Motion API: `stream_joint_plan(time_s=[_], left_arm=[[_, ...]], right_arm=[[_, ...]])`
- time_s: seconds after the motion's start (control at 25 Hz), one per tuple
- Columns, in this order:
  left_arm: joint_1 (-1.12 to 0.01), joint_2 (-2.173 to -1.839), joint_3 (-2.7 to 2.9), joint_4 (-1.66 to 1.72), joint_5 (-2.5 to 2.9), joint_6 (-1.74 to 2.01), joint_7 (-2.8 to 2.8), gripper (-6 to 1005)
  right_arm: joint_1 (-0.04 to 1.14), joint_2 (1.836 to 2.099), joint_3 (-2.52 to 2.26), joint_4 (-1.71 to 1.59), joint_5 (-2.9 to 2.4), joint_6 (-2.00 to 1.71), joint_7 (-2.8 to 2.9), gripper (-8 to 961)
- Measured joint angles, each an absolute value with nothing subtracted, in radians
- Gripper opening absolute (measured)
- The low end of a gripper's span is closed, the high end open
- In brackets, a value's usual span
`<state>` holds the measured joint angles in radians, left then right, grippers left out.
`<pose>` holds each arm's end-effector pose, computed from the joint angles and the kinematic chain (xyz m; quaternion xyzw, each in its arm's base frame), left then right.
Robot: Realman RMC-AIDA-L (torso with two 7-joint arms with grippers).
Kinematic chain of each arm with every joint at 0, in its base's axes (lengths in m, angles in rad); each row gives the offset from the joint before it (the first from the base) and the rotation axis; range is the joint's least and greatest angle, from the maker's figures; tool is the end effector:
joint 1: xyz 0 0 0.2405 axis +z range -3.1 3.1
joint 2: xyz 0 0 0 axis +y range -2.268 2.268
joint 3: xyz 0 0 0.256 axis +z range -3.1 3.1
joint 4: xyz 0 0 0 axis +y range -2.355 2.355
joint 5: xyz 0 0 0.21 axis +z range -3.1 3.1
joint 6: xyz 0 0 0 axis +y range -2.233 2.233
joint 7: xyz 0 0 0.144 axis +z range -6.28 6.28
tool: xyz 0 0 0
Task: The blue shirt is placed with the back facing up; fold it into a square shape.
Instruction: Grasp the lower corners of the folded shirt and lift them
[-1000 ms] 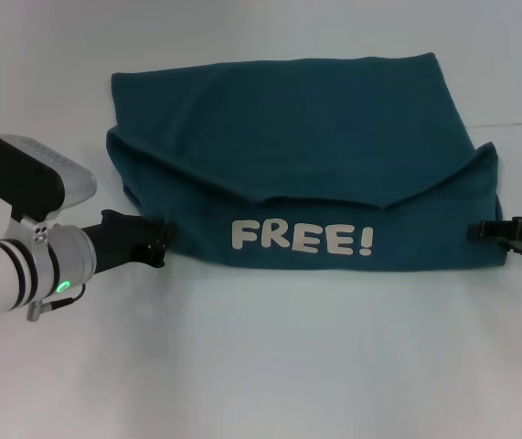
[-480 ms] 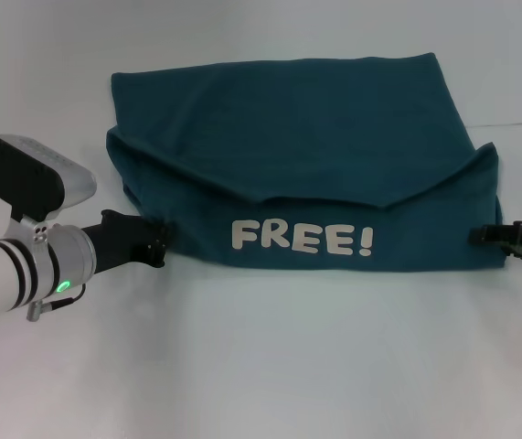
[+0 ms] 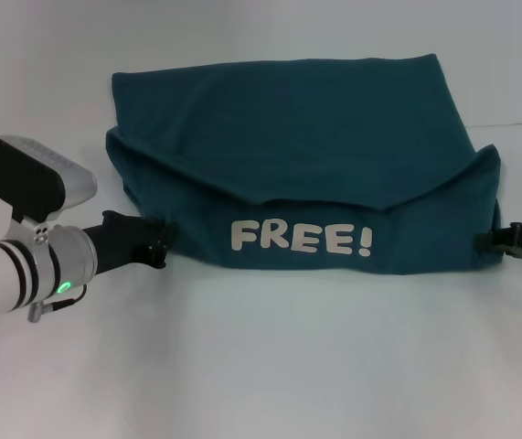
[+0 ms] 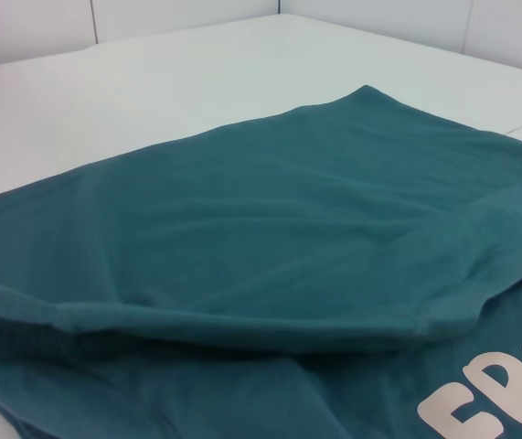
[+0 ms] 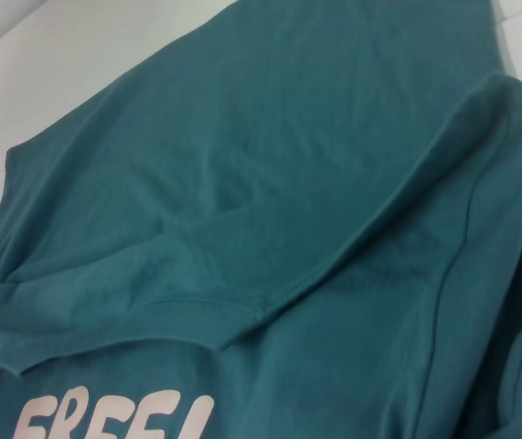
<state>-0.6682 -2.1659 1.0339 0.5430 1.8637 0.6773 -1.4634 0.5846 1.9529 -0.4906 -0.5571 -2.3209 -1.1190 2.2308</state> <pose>-0.2501 0.4116 -0.0656 -0.8962 -0.2667 -0.1005 0.3401 0.3544 0.3739 0.0566 -0.7048 0.6287 0.1688 0.2820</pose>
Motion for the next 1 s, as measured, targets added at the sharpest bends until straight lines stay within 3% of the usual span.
stream_joint_plan(time_s=[0.24, 0.36, 0.72, 1.0], left_arm=[[-0.667, -2.166, 1.034, 0.541, 1.864, 0.68, -1.463, 24], [-0.667, -2.167, 1.034, 0.541, 1.864, 0.68, -1.467, 24], [-0.621, -2.168, 1.034, 0.603, 1.877, 0.718, -1.55, 24], [-0.495, -2.166, 1.025, 0.763, 1.919, 0.872, -1.666, 24]], right_arm=[[0.579, 1.953, -0.487, -0.558, -2.318, -1.12, 2.224, 256], [0.576, 1.956, -0.482, -0.563, -2.317, -1.12, 2.217, 49], [0.538, 1.952, -0.48, -0.57, -2.22, -1.156, 2.141, 17], [0.474, 1.938, -0.469, -0.592, -2.147, -1.219, 2.096, 18]])
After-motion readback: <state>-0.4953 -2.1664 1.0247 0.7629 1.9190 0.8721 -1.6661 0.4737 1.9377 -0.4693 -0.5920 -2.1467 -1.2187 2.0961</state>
